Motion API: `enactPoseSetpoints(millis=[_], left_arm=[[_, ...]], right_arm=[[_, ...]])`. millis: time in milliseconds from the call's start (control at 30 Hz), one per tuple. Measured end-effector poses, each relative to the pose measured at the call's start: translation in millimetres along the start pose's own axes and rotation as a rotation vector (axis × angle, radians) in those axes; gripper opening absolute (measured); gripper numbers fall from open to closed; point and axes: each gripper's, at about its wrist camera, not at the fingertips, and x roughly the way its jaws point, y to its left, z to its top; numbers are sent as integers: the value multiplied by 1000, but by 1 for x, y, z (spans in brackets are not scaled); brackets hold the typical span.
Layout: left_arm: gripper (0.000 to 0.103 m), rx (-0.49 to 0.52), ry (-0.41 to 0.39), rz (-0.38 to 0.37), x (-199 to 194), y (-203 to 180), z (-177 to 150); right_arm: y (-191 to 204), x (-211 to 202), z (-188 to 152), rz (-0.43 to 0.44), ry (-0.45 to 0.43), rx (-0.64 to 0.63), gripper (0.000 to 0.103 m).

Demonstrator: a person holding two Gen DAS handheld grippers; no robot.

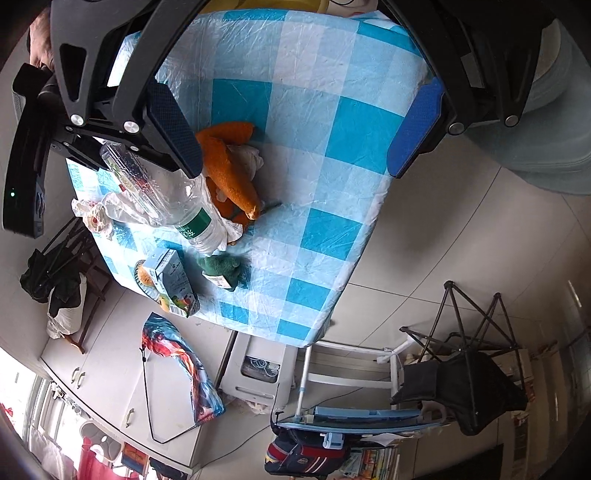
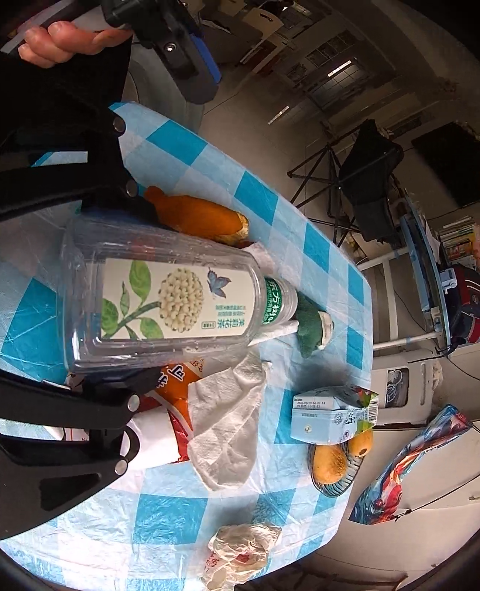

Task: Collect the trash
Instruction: 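Grasp the clear water bottle with the right gripper while the left grasps an orange peel, then carry the bottle and orange peel over the yellow basin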

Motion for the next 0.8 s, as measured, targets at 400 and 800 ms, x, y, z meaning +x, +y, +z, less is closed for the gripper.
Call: enactPoseSetpoints(millis=[400, 800], left_arm=[[72, 38, 201, 19, 92, -33, 22], [19, -73, 104, -121, 70, -10, 26]], right_arm=[[-43, -50, 23, 375, -211, 306, 55], [-56, -37, 18, 297, -77, 362, 55]])
